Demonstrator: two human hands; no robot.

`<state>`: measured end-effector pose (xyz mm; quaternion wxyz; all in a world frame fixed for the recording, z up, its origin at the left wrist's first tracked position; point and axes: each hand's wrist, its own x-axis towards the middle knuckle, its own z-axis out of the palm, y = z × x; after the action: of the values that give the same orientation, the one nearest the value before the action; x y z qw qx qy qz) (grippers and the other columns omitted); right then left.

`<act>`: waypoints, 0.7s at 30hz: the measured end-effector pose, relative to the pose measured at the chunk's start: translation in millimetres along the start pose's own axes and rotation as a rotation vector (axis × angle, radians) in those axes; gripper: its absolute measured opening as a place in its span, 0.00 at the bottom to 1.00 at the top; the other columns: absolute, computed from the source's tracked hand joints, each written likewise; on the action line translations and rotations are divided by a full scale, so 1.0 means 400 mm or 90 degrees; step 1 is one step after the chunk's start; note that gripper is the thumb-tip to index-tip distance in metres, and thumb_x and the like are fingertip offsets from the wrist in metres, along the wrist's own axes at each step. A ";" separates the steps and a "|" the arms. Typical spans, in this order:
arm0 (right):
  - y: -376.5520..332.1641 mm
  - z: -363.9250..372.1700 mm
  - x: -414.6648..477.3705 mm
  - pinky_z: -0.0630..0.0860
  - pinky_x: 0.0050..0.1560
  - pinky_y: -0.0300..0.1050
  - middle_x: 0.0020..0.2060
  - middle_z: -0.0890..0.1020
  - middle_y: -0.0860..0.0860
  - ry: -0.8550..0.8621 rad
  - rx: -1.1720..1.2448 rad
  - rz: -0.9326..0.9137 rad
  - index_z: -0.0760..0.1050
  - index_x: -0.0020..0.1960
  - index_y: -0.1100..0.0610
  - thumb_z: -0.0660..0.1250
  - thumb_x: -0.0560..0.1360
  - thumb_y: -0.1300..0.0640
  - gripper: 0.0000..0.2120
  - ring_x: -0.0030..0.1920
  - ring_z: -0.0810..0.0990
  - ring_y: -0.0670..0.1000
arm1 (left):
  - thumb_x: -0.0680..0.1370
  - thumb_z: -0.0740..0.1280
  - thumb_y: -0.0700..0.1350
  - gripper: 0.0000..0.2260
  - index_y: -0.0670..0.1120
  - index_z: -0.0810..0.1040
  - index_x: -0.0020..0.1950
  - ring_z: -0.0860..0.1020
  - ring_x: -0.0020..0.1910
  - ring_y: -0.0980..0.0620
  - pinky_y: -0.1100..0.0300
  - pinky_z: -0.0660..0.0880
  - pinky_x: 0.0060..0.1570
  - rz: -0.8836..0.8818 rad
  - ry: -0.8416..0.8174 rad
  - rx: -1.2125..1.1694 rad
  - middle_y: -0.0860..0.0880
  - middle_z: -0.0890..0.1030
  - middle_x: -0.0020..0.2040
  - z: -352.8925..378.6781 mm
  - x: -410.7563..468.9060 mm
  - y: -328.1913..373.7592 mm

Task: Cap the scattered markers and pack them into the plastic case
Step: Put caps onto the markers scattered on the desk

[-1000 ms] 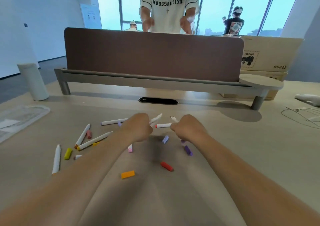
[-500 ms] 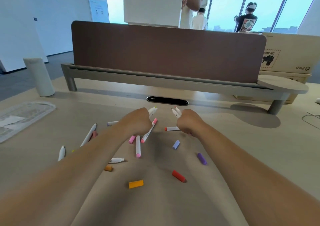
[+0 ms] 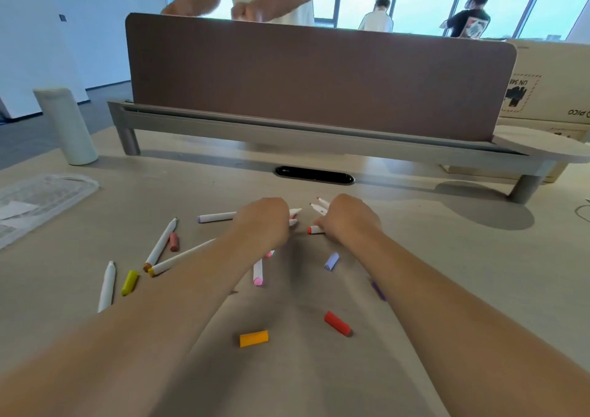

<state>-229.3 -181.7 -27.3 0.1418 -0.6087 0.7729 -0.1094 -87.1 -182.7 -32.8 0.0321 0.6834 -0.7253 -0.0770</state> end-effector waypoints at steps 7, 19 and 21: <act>-0.022 -0.011 -0.020 0.72 0.41 0.44 0.36 0.79 0.52 -0.062 -0.076 0.031 0.75 0.40 0.58 0.73 0.71 0.57 0.08 0.35 0.77 0.51 | 0.75 0.67 0.42 0.04 0.46 0.73 0.46 0.78 0.52 0.41 0.45 0.75 0.59 -0.016 -0.014 0.008 0.46 0.76 0.45 0.001 -0.010 0.023; -0.081 -0.024 -0.108 0.67 0.27 0.40 0.28 0.78 0.57 -0.031 0.098 -0.052 0.71 0.39 0.62 0.60 0.71 0.64 0.03 0.27 0.76 0.58 | 0.77 0.67 0.44 0.07 0.40 0.77 0.48 0.75 0.33 0.52 0.61 0.66 0.31 -0.060 0.059 -0.130 0.47 0.75 0.36 -0.086 -0.099 -0.119; -0.113 -0.004 -0.125 0.71 0.34 0.43 0.36 0.78 0.57 -0.021 0.103 -0.077 0.71 0.42 0.61 0.60 0.74 0.62 0.04 0.32 0.76 0.59 | 0.78 0.68 0.46 0.10 0.40 0.78 0.54 0.77 0.39 0.49 0.60 0.70 0.38 -0.075 0.051 -0.122 0.46 0.78 0.41 -0.096 -0.121 -0.154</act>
<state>-178.0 -143.7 -6.0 0.1963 -0.6429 0.7208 -0.1694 -17.3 -140.3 -1.7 0.1217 0.7213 -0.6711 -0.1206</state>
